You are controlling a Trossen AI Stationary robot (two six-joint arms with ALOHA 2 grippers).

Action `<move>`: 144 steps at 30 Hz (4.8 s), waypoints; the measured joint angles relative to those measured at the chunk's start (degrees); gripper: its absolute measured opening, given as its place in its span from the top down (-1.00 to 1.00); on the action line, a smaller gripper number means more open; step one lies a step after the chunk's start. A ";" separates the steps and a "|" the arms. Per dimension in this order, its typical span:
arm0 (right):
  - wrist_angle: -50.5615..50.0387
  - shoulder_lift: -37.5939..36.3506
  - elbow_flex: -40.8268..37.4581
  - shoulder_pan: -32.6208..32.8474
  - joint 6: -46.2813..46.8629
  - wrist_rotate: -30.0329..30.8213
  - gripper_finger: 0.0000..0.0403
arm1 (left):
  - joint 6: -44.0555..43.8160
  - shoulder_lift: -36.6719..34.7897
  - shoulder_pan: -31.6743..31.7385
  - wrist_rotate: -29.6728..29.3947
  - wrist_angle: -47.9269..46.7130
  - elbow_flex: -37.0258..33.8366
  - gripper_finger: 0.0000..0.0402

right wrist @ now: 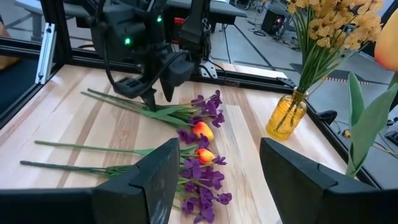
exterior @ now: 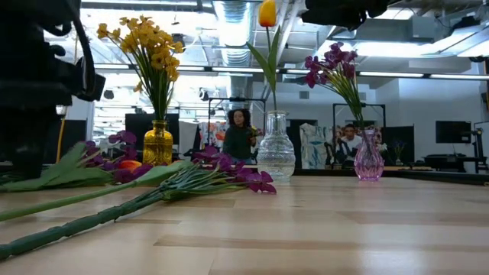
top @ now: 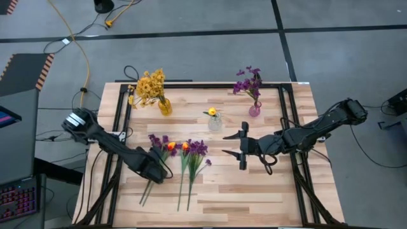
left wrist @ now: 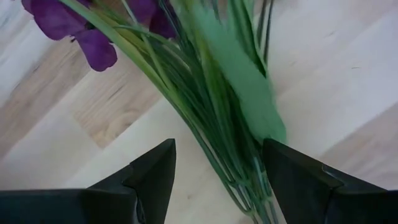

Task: Sort flowers into vase by color
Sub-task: Put the violet flowers into the pink vase

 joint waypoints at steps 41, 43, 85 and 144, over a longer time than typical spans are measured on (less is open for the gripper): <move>-0.22 0.00 0.00 0.00 0.00 0.00 -0.24 | -0.01 -0.98 0.02 -0.72 2.13 0.00 0.99; -0.22 0.00 0.00 0.00 0.00 0.00 -0.24 | 0.02 -1.22 0.02 -1.00 1.95 0.23 1.00; -2.34 -0.02 0.00 0.17 22.57 -0.35 -0.24 | 27.66 -1.27 0.74 -22.94 1.31 27.87 1.00; 16.17 0.15 0.04 -0.03 0.96 -13.70 -0.24 | 76.84 9.49 7.36 -30.15 56.71 29.97 1.00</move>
